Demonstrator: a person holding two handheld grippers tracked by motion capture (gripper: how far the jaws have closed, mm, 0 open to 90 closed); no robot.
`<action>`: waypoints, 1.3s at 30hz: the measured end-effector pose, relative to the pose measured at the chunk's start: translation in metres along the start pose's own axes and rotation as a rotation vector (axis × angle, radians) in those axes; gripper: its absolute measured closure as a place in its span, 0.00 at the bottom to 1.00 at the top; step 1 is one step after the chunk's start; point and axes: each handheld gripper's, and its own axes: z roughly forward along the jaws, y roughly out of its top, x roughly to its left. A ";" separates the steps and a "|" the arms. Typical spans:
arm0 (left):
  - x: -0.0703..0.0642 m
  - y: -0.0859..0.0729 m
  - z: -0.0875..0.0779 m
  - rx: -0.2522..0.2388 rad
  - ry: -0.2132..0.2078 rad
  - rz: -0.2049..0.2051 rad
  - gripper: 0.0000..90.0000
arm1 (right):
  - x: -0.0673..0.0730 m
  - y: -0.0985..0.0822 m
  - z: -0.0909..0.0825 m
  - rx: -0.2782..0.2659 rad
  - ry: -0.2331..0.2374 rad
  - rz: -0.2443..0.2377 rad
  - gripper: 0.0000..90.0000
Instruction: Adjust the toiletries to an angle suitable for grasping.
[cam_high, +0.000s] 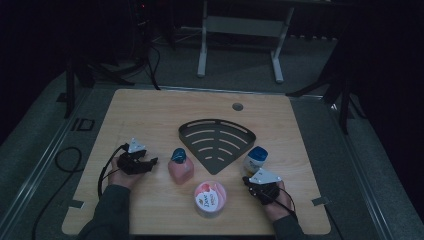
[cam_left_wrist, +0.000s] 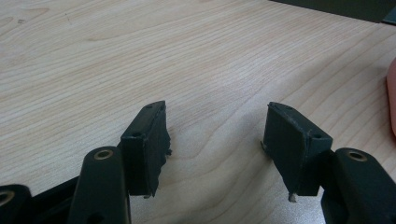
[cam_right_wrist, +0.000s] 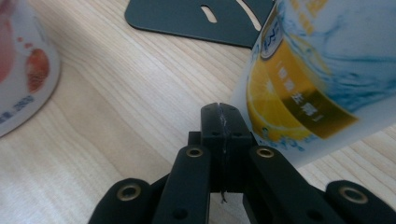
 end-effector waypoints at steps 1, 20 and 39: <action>0.000 0.000 0.000 0.000 0.000 0.000 0.44 | 0.000 0.000 0.001 0.004 -0.006 0.004 1.00; 0.000 0.000 0.000 0.001 -0.001 0.001 0.44 | -0.008 0.003 0.010 0.019 -0.041 0.069 1.00; 0.000 0.000 0.000 0.001 -0.002 0.001 0.44 | -0.024 0.001 0.010 0.028 -0.036 0.081 0.99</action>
